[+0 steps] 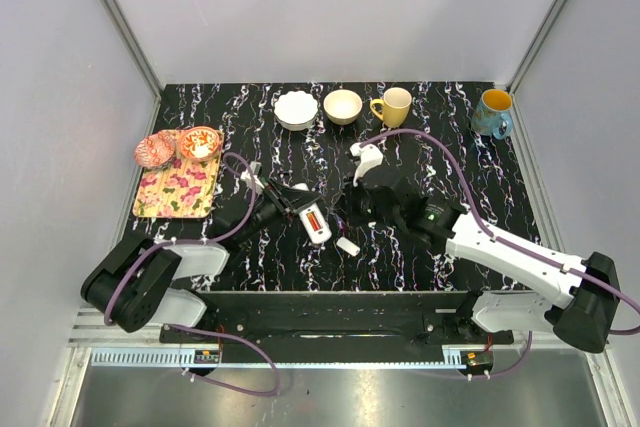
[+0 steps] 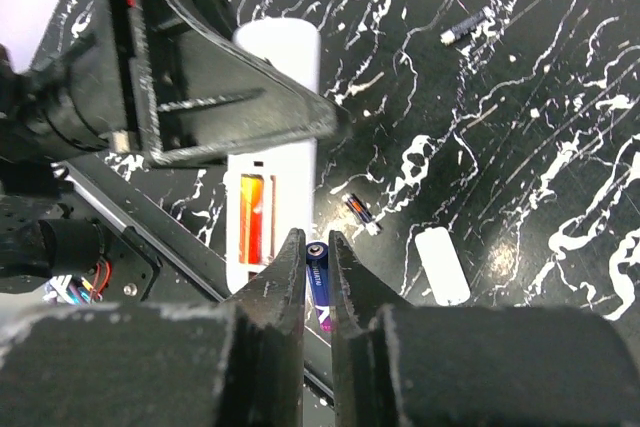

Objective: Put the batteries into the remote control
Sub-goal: Load the battery into the remote control.

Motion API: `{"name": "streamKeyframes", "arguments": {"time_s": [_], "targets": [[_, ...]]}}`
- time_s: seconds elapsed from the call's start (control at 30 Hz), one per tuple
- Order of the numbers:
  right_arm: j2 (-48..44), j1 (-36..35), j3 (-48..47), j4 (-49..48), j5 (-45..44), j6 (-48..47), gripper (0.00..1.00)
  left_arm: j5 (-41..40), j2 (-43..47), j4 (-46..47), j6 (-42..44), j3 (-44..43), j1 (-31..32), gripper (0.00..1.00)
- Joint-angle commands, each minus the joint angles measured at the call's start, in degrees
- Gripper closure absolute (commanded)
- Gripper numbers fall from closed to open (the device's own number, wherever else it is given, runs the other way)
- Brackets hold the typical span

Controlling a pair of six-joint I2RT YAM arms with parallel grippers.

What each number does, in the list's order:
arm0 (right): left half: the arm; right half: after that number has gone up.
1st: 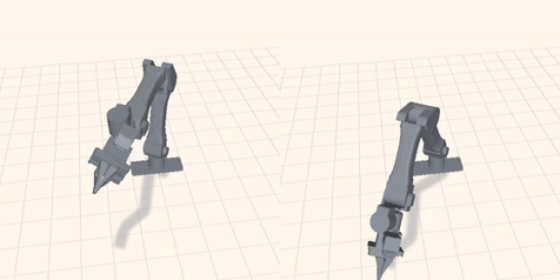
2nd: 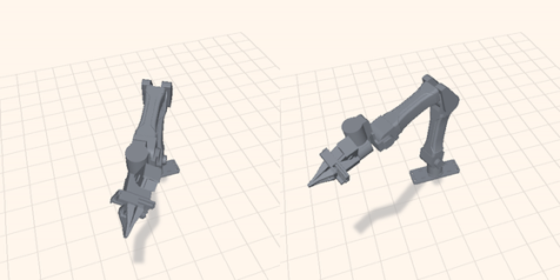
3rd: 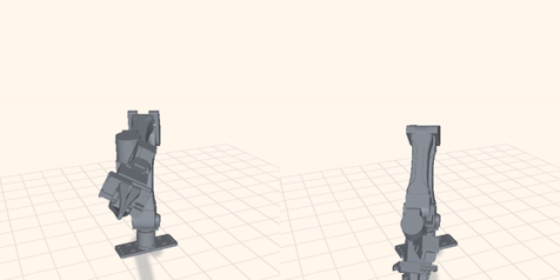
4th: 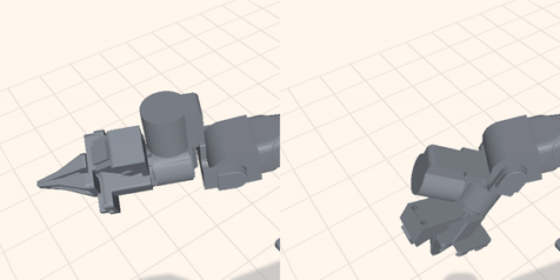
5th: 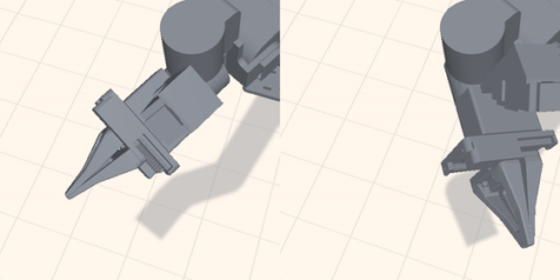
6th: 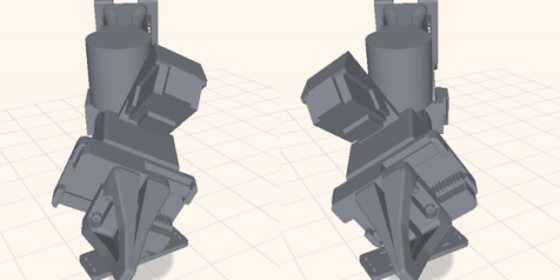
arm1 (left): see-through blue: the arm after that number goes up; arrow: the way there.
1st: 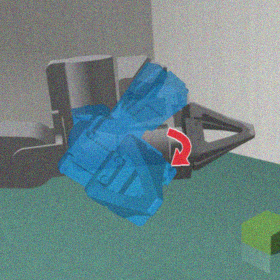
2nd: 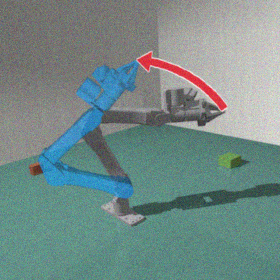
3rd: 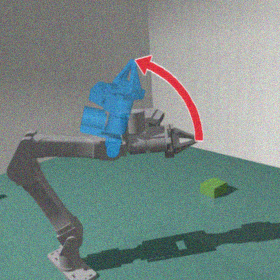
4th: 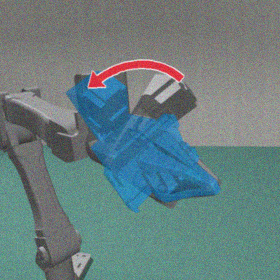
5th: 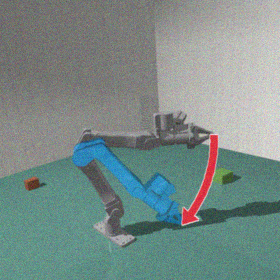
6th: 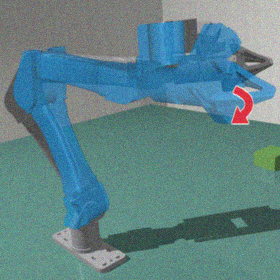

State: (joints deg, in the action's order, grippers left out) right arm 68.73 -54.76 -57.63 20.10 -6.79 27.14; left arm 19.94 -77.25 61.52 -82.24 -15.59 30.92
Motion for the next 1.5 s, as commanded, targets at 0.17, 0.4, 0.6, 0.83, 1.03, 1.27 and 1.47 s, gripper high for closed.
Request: {"name": "streamKeyframes", "arguments": {"time_s": [0.17, 0.4, 0.6, 0.83, 1.03, 1.27, 1.47], "targets": [[0.26, -1.93, -5.04, -7.0, -3.5, -3.75, 1.0, 0.97, -2.03, 8.8, -1.7, -4.79, 2.13, 1.0], [1.85, -3.59, -5.39, -9.37, -5.16, -4.72, 1.0, 0.89, -0.71, 5.2, -0.29, -5.59, 2.66, 1.0], [3.52, -4.74, -5.31, -10.08, -7.01, -5.51, 1.0, 0.97, -0.53, 5.1, -0.82, -5.76, 2.92, 1.0], [3.6, -5.27, -3.02, -12.19, -8.86, -5.69, 1.0, 0.89, -0.44, 5.81, -1.96, -5.94, 3.1, 1.0], [3.69, -5.53, -1.44, -12.72, -9.3, -5.87, 1.0, 0.71, -0.35, 6.6, -2.49, -6.29, 3.18, 1.0], [2.82, -5.97, 0.32, -12.27, -9.12, -4.81, 1.0, 0.27, -0.09, 6.69, -2.58, -6.55, 3.1, 1.0], [2.11, -6.5, 1.28, -13.06, -9.65, -3.67, 1.0, -0.08, -0.7, 6.69, -2.58, -6.99, 3.27, 1.0]]}}
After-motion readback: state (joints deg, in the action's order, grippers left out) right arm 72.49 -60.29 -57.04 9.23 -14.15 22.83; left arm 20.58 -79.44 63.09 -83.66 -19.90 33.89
